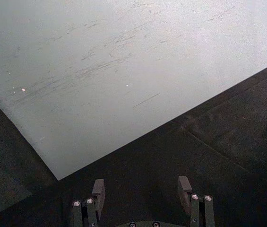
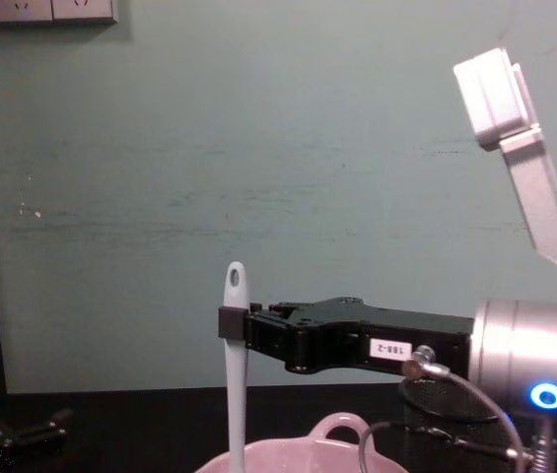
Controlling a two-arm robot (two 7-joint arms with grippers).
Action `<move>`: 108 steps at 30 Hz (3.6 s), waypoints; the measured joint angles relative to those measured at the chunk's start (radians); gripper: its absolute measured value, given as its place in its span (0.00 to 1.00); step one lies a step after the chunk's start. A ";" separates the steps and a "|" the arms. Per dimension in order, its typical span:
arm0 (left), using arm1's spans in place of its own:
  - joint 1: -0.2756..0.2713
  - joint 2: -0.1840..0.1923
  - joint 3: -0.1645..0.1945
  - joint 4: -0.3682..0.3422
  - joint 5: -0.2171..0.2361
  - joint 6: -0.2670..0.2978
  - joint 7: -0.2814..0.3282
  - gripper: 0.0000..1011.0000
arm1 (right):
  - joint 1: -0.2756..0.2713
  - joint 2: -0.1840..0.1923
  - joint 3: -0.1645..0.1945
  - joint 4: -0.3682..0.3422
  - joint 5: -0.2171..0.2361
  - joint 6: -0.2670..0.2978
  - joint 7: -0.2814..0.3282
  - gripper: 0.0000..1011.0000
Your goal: Use the one hand to pick up the spoon and stir the clear water in the bowl.
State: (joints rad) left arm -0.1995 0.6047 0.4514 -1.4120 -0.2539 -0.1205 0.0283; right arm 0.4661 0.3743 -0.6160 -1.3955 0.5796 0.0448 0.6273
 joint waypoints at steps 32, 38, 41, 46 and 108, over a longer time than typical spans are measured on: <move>0.000 0.000 0.000 0.000 0.000 0.000 0.000 1.00 | -0.075 0.070 0.095 -0.097 -0.117 0.017 -0.098 0.12; 0.000 0.000 0.000 0.000 0.000 0.000 0.000 1.00 | -0.117 0.087 0.079 -0.166 -0.074 0.044 -0.053 0.12; 0.000 0.000 0.000 0.000 0.000 0.000 0.000 1.00 | -0.117 0.081 0.065 -0.171 -0.064 0.047 -0.042 0.12; 0.000 0.000 0.000 0.000 0.000 0.000 0.000 1.00 | -0.094 0.051 0.038 -0.143 -0.052 0.040 -0.028 0.12; 0.000 0.000 0.000 0.000 0.000 0.000 0.000 1.00 | -0.086 0.044 0.032 -0.127 0.019 0.061 -0.004 0.12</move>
State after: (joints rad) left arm -0.1995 0.6047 0.4514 -1.4120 -0.2539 -0.1205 0.0283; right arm 0.3796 0.4179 -0.5838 -1.5227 0.5981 0.1057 0.6228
